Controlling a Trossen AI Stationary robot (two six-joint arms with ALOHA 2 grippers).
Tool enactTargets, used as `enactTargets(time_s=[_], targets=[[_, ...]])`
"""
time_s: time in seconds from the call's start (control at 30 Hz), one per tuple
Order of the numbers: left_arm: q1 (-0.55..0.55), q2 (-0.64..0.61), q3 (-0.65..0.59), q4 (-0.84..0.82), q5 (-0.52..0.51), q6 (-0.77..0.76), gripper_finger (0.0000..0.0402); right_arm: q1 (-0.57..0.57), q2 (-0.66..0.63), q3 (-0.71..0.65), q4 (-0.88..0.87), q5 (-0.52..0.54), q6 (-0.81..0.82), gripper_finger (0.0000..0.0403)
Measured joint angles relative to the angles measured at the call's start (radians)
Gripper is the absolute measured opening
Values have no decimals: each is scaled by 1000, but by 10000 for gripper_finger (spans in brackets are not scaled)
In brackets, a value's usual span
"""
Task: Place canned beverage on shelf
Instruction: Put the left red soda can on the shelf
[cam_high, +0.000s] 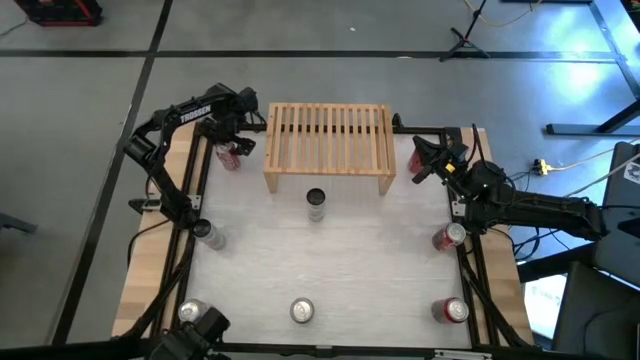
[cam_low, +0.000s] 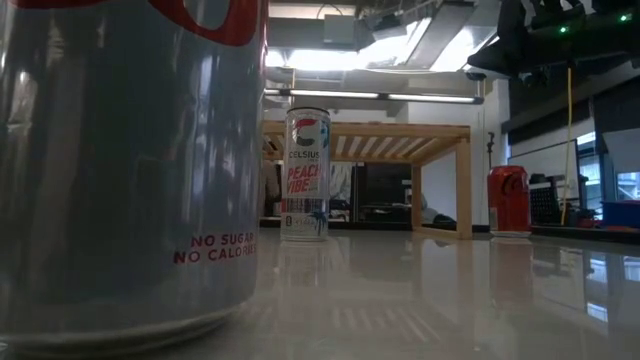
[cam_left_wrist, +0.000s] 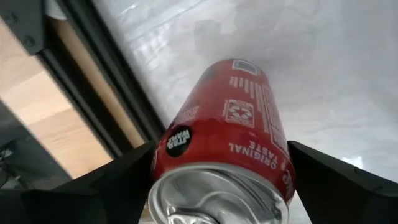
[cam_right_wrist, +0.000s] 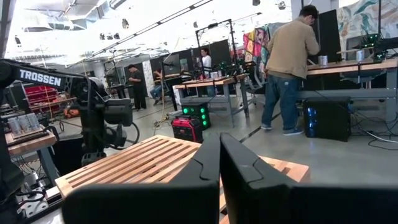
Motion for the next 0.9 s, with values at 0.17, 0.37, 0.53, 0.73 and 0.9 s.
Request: enactTargets(time_s=[0.17,0.37,0.53,0.73,0.9], targets=[[14,0,0,1,18,10,315,0,0,0,0,0,-1,0],[10,-1,4,-26,11,44,271,0,0,0,0,0,-1,0],[-10,2,59,-96,-4,57,271,0,0,0,-8,0,-1,0],[-22,-34,177,-195,-33,81,271,0,0,0,-15,0,13,0],[-27,-88,297,-230,-32,92,271,0,0,0,-39,0,44,0]])
